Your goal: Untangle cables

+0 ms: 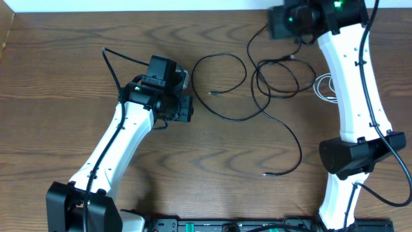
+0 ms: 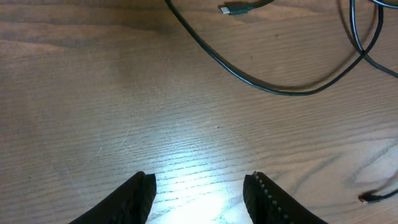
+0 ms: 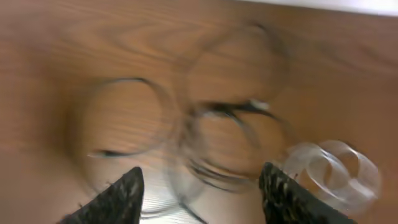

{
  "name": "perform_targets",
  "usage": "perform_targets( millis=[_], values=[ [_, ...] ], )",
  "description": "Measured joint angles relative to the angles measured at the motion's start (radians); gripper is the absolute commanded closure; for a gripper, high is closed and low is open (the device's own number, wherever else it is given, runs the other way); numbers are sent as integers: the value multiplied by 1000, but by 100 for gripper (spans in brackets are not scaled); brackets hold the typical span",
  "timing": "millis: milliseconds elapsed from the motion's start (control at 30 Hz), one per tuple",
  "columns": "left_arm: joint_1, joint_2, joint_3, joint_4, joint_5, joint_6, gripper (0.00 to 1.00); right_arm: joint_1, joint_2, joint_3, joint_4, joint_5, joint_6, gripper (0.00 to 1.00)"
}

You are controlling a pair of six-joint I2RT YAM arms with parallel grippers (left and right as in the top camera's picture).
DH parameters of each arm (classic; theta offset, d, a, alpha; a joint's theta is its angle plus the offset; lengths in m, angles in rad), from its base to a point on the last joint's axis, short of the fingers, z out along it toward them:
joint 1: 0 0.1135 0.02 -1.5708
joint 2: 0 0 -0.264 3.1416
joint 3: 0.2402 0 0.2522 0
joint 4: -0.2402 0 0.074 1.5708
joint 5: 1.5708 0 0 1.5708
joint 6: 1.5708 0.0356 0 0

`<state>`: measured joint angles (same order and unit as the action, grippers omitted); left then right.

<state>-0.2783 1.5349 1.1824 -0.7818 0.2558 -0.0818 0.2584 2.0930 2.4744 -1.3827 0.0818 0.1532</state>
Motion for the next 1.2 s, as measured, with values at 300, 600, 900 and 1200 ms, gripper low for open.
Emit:
perform_targets(
  millis=[300, 600, 900, 1200],
  values=[
    [0, 0, 0, 0, 0, 0, 49, -171, 0, -148, -82, 148, 124, 37],
    [0, 0, 0, -5, 0, 0, 49, -391, 0, -492, 48, 26, 182, 34],
    [0, 0, 0, -6, 0, 0, 49, -500, 0, -674, 193, -23, 187, 38],
    [0, 0, 0, -6, 0, 0, 49, -550, 0, -840, 373, -35, 222, 42]
  ],
)
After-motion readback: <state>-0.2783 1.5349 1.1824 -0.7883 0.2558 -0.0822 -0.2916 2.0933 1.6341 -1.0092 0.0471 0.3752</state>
